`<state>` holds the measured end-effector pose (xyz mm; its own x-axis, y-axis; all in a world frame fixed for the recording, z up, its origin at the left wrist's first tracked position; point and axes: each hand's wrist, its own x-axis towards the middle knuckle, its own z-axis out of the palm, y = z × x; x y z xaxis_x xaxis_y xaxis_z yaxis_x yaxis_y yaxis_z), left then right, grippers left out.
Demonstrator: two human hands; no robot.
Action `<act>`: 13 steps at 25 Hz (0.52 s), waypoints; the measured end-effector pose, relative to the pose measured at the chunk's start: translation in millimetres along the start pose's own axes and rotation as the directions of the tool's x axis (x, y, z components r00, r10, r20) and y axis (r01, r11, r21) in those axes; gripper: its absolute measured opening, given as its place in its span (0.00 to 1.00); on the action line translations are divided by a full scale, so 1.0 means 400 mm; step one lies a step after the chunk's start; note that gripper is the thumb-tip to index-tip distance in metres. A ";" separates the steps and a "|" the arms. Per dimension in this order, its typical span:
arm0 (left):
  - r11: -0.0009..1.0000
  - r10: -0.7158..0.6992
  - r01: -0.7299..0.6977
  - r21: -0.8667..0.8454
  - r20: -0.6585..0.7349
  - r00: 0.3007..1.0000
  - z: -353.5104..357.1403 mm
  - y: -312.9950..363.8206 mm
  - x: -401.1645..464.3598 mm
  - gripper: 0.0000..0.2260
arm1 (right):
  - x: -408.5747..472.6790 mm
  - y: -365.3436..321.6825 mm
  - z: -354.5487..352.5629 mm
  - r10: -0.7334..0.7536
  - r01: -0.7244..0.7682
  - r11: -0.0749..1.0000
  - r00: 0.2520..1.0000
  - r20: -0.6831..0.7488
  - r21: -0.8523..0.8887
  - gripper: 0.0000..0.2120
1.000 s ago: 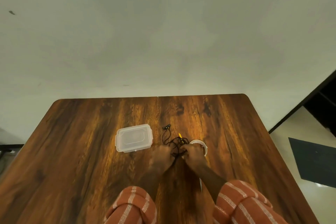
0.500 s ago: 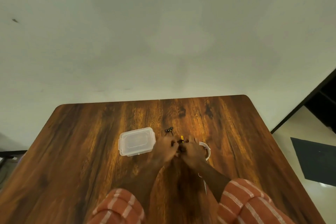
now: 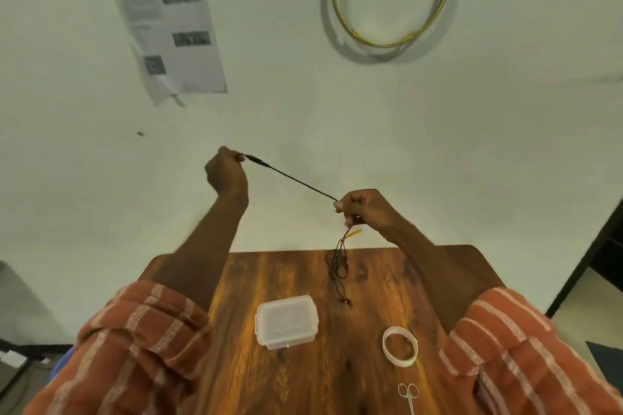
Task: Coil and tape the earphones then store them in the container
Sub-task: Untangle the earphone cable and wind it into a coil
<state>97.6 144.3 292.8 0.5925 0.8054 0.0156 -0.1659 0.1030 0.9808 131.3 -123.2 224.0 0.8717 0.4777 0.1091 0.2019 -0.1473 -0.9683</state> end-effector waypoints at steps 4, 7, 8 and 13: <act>0.957 -0.136 0.088 0.278 0.157 0.978 -0.108 -0.005 0.031 0.10 | 0.021 -0.133 -0.012 -0.079 0.080 0.996 0.996 -0.039 0.024 0.11; 0.922 -0.376 0.246 0.298 0.551 0.745 -0.159 -0.035 0.005 0.14 | 0.040 -0.208 -0.024 -0.124 0.131 0.990 0.982 -0.141 0.043 0.10; 0.911 -0.407 0.241 0.335 0.638 0.654 -0.170 -0.037 -0.007 0.17 | 0.044 -0.227 -0.029 -0.138 0.145 0.989 0.977 -0.163 0.030 0.09; 0.848 -0.285 -0.189 0.495 0.727 0.625 -0.091 -0.008 -0.115 0.35 | 0.052 -0.321 -0.008 -0.183 0.187 0.982 0.974 -0.134 0.018 0.08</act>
<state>42.3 128.3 281.8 0.9905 0.0496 -0.1283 0.1376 -0.3543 0.9250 124.9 -97.3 351.3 0.8717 0.3766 0.3135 0.3531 -0.0393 -0.9348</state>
